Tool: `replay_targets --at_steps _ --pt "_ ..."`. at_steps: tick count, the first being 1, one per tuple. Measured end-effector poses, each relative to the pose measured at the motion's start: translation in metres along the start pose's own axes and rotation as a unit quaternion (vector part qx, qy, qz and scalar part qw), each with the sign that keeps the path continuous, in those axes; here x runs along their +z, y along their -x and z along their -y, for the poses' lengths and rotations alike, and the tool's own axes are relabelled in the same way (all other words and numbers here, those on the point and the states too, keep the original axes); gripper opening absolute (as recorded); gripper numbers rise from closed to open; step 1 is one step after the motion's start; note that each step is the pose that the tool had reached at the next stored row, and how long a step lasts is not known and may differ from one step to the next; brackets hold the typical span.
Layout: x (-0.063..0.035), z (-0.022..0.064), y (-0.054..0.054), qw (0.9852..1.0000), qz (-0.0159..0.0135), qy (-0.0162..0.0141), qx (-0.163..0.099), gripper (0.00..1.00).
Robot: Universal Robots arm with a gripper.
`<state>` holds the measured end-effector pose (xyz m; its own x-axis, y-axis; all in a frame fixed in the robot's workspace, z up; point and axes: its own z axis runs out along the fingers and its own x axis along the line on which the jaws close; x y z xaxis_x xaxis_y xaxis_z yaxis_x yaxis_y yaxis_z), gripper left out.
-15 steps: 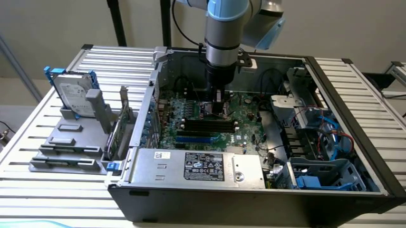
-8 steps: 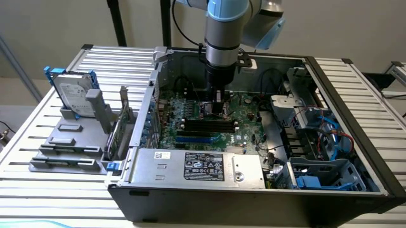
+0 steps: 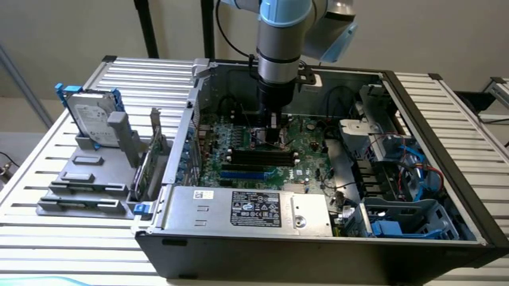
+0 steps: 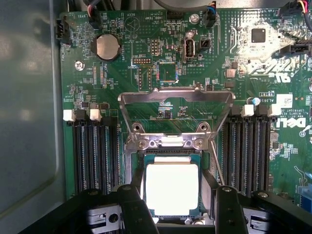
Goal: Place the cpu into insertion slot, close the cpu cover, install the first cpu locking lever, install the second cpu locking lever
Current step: 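Place the cpu into insertion slot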
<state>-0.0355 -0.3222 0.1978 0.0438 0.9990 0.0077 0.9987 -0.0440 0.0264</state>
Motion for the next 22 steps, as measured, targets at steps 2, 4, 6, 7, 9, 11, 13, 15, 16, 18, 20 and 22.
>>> replay_targets --at_steps 2,4,6,7,9,11,13,15,16,18,20,22 --pt "0.0001 0.0000 0.000 1.0000 0.0000 0.0000 0.000 0.55" --pt "0.0003 0.0000 0.000 1.0000 -0.0001 0.0001 0.001 0.56" --pt "0.0003 0.0000 0.000 1.0000 -0.0001 0.0001 0.001 0.56" --pt "0.0003 0.0000 0.000 1.0000 -0.0001 0.0001 0.001 0.62" --pt "0.0002 0.0000 0.000 1.0000 0.0000 0.0000 0.001 0.62" --pt "-0.0014 0.0000 0.000 1.0000 0.0000 -0.0004 0.001 0.62" --pt "-0.0057 -0.0002 0.000 1.0000 -0.0001 -0.0013 0.001 0.62" --pt "-0.0115 -0.0002 0.000 1.0000 0.0001 -0.0020 0.001 0.62" --pt "-0.0147 -0.0001 0.000 1.0000 0.0000 -0.0021 0.001 0.62" --pt "-0.0204 0.0011 0.000 1.0000 0.0001 -0.0021 0.001 0.62" --pt "-0.0248 0.0051 0.000 1.0000 0.0001 -0.0021 0.001 0.54" --pt "-0.0276 0.0120 0.001 1.0000 0.0000 -0.0021 0.001 0.47"
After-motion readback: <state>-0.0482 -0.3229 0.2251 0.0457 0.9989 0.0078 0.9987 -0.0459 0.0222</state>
